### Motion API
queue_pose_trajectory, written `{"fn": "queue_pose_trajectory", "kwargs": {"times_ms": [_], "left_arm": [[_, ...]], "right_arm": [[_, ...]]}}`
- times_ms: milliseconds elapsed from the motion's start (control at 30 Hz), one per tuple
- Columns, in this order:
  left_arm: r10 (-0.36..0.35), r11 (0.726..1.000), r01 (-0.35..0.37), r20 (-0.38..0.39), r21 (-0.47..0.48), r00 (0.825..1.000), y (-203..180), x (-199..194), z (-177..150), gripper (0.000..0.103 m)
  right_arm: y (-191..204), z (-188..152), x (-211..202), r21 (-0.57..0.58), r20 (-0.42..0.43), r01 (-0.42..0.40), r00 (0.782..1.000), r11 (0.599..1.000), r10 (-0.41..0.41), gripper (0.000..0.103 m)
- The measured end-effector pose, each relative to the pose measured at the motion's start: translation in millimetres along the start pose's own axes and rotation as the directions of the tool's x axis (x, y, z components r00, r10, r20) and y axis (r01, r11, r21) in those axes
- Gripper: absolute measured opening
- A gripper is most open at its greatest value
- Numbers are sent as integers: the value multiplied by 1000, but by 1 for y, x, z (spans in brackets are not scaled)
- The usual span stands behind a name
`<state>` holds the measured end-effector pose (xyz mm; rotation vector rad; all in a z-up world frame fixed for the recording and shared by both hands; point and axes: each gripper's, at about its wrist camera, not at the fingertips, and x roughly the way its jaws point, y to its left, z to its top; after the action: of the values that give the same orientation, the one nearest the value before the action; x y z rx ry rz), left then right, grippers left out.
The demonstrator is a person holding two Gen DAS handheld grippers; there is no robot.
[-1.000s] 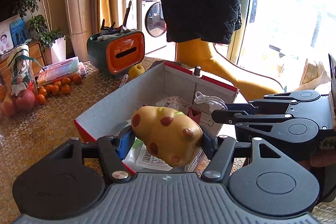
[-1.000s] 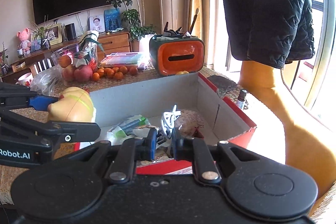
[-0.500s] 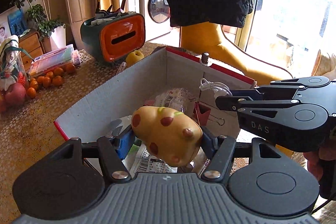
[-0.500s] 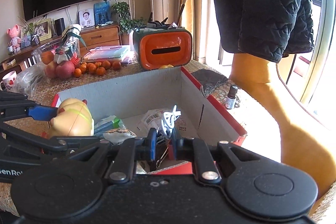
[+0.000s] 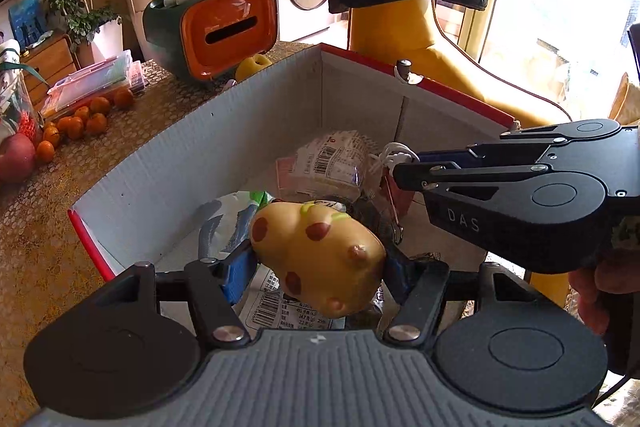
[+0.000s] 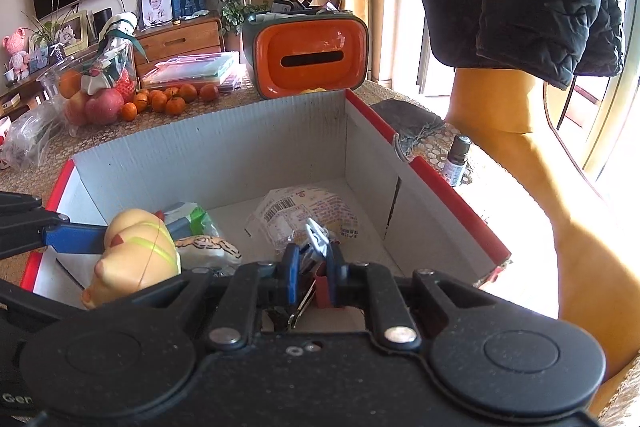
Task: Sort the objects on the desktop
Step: 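Open the right tool to drop the cable while the left tool lowers the pig toy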
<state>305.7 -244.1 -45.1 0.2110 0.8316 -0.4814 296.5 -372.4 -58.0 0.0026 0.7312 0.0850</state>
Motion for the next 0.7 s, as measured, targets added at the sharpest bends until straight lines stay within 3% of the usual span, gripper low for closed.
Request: {"fn": "queue_pose_trajectory", "kwargs": {"times_ms": [367, 700], "left_arm": [[-52, 995, 46, -73, -84, 996, 9, 12, -3, 67], [-92, 990, 87, -43, -110, 995, 11, -5, -5, 73]], "right_arm": [[2, 0, 0, 1, -20, -21, 1000, 1000, 21, 15], [1, -1, -11, 36, -38, -59, 997, 998, 61, 24]]}}
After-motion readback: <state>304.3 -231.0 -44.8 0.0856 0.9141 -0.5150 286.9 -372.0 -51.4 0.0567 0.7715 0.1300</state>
